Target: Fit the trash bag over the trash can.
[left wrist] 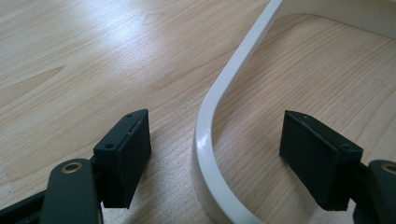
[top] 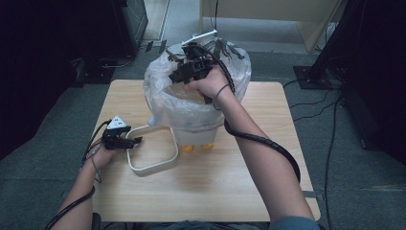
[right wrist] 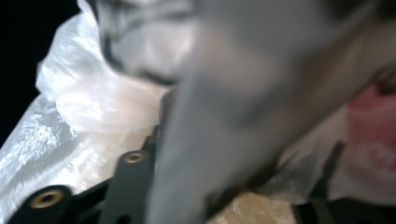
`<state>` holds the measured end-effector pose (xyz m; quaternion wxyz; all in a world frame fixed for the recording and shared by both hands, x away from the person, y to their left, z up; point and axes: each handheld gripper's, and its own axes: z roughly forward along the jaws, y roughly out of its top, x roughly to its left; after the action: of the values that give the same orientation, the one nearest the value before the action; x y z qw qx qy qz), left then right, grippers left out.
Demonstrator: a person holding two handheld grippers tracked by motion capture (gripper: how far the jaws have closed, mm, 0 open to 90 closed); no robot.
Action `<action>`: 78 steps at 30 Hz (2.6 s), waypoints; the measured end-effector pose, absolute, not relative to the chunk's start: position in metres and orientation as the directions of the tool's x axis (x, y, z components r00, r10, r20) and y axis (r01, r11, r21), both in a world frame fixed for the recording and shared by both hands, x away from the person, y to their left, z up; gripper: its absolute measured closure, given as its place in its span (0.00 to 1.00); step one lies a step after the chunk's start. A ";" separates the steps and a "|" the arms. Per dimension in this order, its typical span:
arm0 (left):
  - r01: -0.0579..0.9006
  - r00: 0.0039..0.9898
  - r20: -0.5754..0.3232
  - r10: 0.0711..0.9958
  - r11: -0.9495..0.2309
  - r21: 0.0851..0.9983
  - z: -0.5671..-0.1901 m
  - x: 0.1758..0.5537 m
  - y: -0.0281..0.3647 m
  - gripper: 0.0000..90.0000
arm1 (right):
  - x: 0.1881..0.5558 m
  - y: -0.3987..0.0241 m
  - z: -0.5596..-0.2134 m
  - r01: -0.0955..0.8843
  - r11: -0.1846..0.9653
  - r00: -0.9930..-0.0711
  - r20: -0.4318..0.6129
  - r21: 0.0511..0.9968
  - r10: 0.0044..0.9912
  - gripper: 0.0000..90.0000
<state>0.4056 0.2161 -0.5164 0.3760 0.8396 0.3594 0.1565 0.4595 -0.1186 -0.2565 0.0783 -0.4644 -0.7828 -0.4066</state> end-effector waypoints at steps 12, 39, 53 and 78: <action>0.486 0.693 -0.003 0.721 -0.463 0.742 -0.516 0.405 0.216 0.28 | 0.443 -0.149 -0.207 0.731 0.248 -0.626 0.479 0.636 0.615 0.49; 0.488 0.694 -0.014 0.720 -0.456 0.744 -0.516 0.405 0.216 0.27 | 0.481 -0.136 -0.224 0.614 0.249 -0.631 0.276 0.749 0.725 0.96; 0.486 0.695 -0.010 0.719 -0.459 0.744 -0.516 0.405 0.216 0.27 | 0.480 -0.135 -0.205 0.485 0.213 -0.622 0.163 0.848 0.766 0.97; 0.485 0.695 -0.004 0.719 -0.464 0.741 -0.516 0.403 0.216 0.27 | 0.444 -0.159 -0.189 0.649 0.180 -0.637 0.399 0.739 0.659 0.66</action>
<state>0.4033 0.2155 -0.5164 0.3741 0.8412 0.3577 0.1566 0.4444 -0.1593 -0.1889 -0.0055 -0.4257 -0.7680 -0.4784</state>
